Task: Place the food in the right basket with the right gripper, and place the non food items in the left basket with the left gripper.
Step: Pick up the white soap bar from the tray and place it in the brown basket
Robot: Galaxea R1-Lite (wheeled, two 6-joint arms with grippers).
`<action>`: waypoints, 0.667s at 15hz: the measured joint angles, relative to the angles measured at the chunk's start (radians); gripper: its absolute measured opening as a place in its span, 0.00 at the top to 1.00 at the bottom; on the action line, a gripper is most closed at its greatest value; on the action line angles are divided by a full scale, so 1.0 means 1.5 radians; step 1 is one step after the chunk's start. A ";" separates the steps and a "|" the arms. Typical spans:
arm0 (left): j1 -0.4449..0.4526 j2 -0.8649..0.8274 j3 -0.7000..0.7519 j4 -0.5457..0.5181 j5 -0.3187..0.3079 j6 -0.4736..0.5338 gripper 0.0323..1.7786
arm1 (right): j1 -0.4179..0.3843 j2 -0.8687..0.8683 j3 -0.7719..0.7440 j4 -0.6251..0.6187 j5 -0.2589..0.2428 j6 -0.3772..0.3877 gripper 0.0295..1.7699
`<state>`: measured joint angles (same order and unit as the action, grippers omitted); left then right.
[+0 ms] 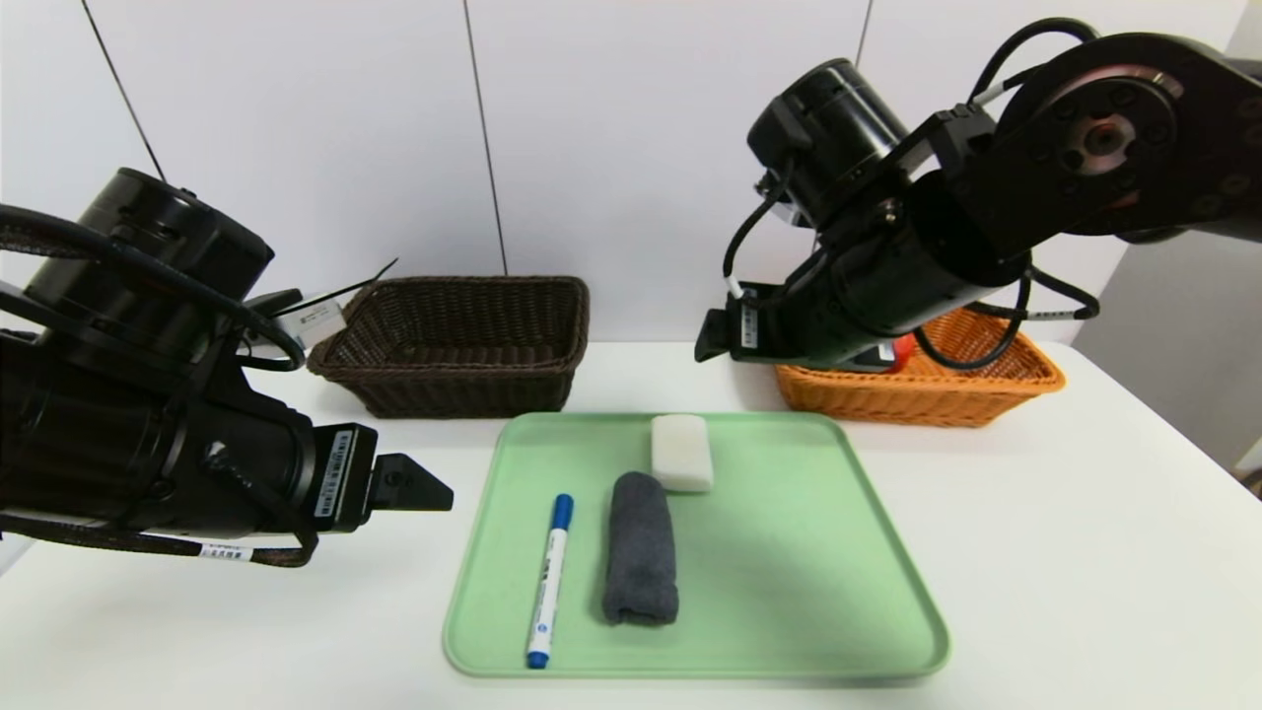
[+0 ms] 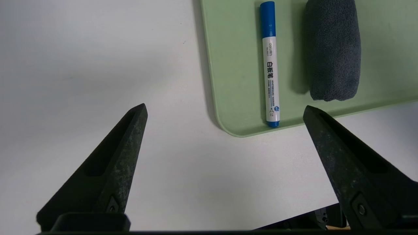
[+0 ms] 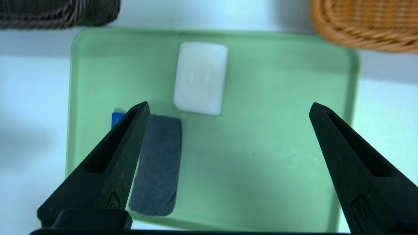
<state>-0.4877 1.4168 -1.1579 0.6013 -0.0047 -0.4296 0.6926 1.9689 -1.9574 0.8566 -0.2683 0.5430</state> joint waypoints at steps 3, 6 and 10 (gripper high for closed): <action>-0.003 -0.003 0.004 0.000 0.000 -0.001 0.05 | 0.033 0.038 0.000 0.005 -0.002 0.020 0.04; -0.004 -0.004 0.005 0.001 0.000 -0.001 0.05 | 0.045 0.082 -0.001 -0.018 -0.013 0.045 0.04; -0.004 -0.004 0.005 0.000 0.000 -0.001 0.05 | 0.050 0.127 -0.001 -0.046 -0.045 0.056 0.04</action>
<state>-0.4940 1.4111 -1.1498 0.6013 -0.0047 -0.4315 0.7683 2.1589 -1.9589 0.7874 -0.3357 0.6264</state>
